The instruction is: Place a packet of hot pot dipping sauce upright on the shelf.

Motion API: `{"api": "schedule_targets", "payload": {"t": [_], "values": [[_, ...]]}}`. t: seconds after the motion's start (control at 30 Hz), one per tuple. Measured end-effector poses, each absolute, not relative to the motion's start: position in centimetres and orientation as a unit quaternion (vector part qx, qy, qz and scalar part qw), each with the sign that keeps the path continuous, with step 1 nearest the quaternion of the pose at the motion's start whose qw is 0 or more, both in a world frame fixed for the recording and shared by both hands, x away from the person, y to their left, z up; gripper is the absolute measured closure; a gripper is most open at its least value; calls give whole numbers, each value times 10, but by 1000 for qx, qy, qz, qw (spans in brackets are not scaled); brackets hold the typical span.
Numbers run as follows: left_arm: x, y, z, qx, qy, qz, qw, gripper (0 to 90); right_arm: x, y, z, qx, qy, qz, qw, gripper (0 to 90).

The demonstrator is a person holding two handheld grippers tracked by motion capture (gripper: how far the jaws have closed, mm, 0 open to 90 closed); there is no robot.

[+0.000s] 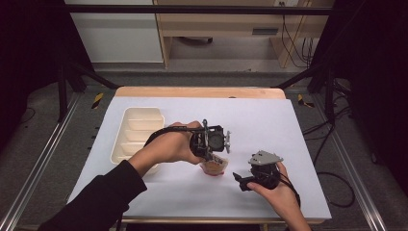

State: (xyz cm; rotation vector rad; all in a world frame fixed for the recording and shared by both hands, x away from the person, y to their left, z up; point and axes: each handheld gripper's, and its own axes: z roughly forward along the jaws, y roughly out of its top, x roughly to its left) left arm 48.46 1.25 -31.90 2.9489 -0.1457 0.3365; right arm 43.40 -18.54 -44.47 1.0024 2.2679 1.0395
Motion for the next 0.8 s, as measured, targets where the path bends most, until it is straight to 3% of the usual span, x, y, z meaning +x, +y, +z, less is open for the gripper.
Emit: {"api": "schedule_targets", "payload": {"t": [0.8], "values": [[494,60,-293,990,-22,125,64,761,437,-192,-447,386,805,376,246,62]]}}
